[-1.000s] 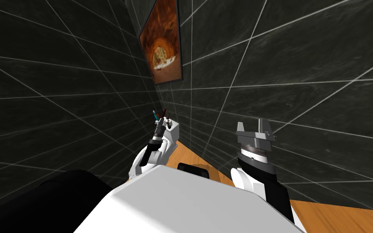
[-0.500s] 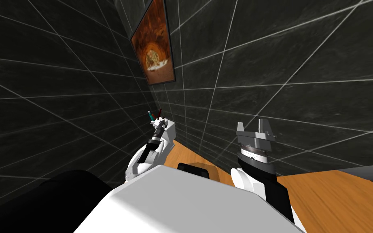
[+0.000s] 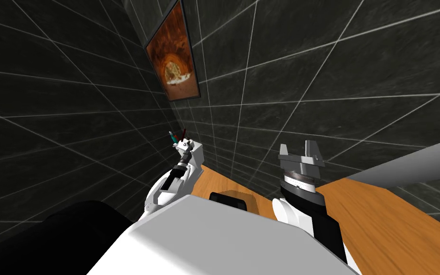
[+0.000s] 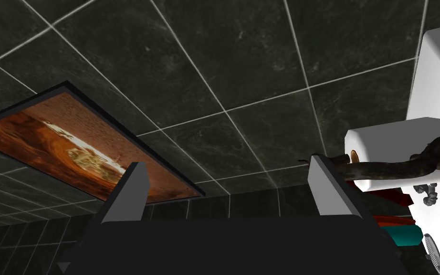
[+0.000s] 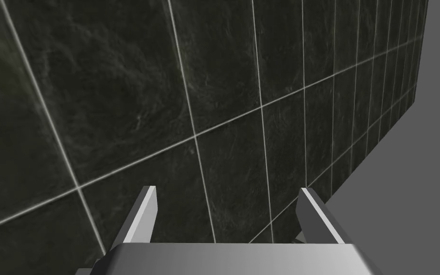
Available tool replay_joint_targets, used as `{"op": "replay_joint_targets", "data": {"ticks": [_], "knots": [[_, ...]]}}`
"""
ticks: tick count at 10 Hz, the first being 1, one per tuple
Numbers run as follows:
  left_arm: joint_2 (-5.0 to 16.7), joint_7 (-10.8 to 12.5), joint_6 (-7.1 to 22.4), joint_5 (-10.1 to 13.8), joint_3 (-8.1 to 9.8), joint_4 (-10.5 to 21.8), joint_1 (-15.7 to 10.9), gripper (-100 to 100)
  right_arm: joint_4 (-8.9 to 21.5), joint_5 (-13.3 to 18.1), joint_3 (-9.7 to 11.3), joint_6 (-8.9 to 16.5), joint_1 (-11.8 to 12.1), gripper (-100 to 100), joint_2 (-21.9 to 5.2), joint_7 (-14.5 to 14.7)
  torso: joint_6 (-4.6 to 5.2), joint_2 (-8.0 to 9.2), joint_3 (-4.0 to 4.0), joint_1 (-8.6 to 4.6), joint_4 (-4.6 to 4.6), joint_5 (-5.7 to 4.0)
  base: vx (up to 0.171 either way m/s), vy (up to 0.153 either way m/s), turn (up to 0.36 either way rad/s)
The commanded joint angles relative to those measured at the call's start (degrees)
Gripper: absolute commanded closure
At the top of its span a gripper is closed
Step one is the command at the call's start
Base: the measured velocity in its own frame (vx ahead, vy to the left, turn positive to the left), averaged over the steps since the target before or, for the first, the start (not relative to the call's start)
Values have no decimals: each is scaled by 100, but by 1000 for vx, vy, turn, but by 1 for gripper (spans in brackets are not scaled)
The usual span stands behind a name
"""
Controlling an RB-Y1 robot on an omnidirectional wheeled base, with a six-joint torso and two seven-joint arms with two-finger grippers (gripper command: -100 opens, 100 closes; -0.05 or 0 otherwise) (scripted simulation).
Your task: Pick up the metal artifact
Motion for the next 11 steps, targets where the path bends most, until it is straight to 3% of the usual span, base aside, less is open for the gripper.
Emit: {"op": "replay_joint_targets", "data": {"ticks": [1, 2, 5, 10, 11], "knots": [[237, 43, 286, 151, 105, 204, 32, -100, 0, 0, 0, 0, 0, 0, 0, 0, 0, 0, 0, 0, 0, 0, -85, -88, -215], [237, 43, 288, 151, 105, 204, 32, -100, 0, 0, 0, 0, 0, 0, 0, 0, -1, 4, 2, -4, 1, -1, -73, -66, -69], [749, 100, 709, 475, 293, 713, 97, -100, 0, 0, 0, 0, 0, 0, 0, 0, 0, 8, 4, -1, 2, -1, -89, -80, -213], [1824, 119, 1255, 1024, 533, 1533, 255, -100, 0, 0, -1, 0, 1, 0, 0, 0, -3, 6, 5, 9, 2, 1, -86, -68, -204], [1824, 119, 1255, 1024, 533, 1533, 255, -100, 0, 0, -1, 0, 0, 0, -1, 0, -1, 1, 1, 14, 1, 2, -41, -17, -56]]}}
